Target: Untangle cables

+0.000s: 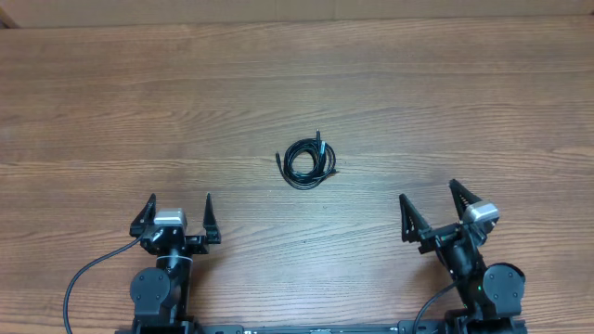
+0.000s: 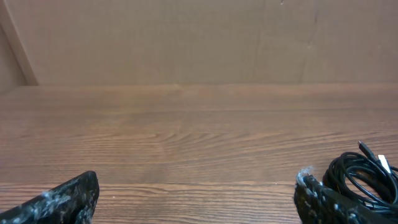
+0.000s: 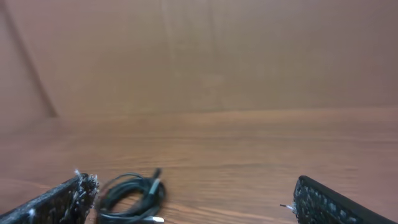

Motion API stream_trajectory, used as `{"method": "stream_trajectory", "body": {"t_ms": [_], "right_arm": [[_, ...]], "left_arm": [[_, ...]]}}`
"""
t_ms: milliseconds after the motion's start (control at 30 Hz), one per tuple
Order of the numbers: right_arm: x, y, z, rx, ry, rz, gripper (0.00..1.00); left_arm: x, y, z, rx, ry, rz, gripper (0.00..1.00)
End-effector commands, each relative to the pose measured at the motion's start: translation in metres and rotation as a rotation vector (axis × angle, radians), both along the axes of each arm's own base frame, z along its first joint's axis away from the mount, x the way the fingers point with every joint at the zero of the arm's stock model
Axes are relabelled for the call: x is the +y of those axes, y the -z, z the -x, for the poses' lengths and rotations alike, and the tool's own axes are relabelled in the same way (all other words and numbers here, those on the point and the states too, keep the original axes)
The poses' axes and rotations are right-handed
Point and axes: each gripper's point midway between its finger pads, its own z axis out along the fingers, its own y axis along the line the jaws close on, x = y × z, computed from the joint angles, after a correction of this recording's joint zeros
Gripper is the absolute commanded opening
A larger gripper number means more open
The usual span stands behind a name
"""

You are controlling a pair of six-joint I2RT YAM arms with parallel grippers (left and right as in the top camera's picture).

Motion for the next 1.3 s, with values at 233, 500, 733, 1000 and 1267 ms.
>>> {"method": "stream_trajectory", "body": {"t_ms": [233,500,733,1000,1267], "right_arm": [[0.029,-0.050,0.023,-0.220,-0.196,-0.025,1.00],[0.008,-0.106,0.033,-0.432,-0.066,-0.036,1.00],[0.008,-0.142,0.028,-0.273,-0.050,0.045,1.00],[0.010,-0.153,0.014,0.139,-0.071,0.160,1.00],[0.052,-0.167,0.007,0.534,-0.365,0.103,1.00]], "left_arm": [[0.000,0.000,-0.001,-0.002,-0.004,0.006,1.00],[-0.017,-0.095,0.010,-0.331,0.103,0.012,0.99],[-0.028,-0.205,0.059,-0.484,0.165,-0.033,1.00],[-0.062,-0.253,0.072,-0.254,0.369,-0.091,1.00],[-0.090,-0.248,0.034,0.240,0.563,0.006,1.00]]}}
